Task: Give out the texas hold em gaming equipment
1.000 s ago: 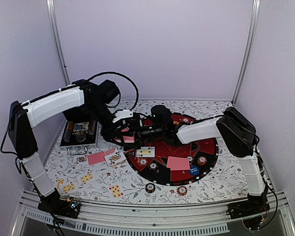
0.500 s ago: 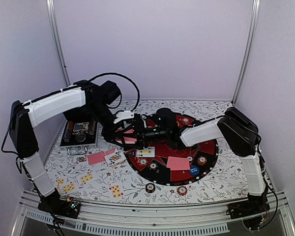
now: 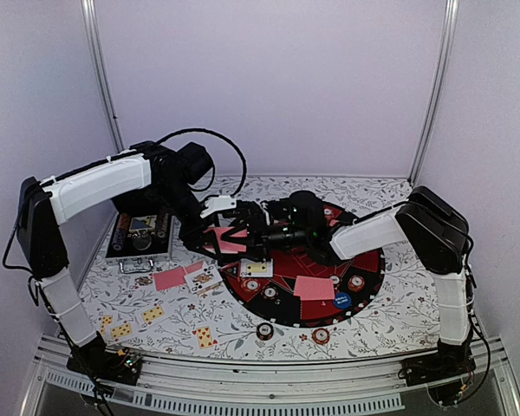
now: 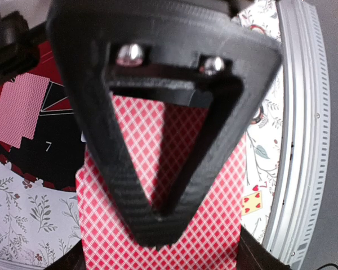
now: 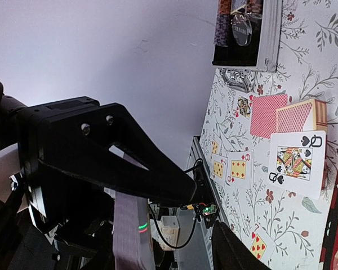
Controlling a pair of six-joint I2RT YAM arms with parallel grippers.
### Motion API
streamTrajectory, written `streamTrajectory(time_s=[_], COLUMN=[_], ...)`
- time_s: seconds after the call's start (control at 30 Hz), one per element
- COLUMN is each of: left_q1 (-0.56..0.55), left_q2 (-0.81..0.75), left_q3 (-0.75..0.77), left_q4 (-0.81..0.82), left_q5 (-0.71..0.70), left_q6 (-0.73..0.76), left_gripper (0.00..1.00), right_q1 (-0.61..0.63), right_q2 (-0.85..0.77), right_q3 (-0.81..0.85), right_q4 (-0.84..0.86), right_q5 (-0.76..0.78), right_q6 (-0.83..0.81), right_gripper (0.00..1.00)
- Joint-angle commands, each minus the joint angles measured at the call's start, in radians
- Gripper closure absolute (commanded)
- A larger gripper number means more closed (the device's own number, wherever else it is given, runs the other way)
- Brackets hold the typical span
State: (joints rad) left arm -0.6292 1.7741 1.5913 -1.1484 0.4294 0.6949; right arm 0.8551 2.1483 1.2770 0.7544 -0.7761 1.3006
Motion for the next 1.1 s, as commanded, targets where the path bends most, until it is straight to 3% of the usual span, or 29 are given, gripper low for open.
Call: streamTrajectory(time_s=[0.0, 0.63, 0.9, 1.07], left_q1=[0.003, 0.006, 0.008, 0.008], left_q2=[-0.016, -0.019, -0.013, -0.014], left_q3=[0.045, 0.044, 0.044, 0.043], left_q4=[-0.014, -0.015, -0.015, -0.020], left_q5=[0.020, 0.009, 0.011, 0.006], left_q6=[0.008, 0.012, 0.012, 0.014], left_gripper=[0.73, 0.73, 0.73, 0.73], right_q1=[-0.037, -0.061, -0.090, -0.110], right_q2=[-0.042, -0.158, -0.250, -0.294], right_q3=[-0.085, -0.206, -0.278, -0.306], right_q4=[-0.083, -0.084, -0.084, -0.081], right_q5=[0.021, -0.002, -0.005, -0.015], right_q6=[-0.015, -0.042, -0.059, -0.062], right_gripper=[0.53, 0.77, 1.00, 1.00])
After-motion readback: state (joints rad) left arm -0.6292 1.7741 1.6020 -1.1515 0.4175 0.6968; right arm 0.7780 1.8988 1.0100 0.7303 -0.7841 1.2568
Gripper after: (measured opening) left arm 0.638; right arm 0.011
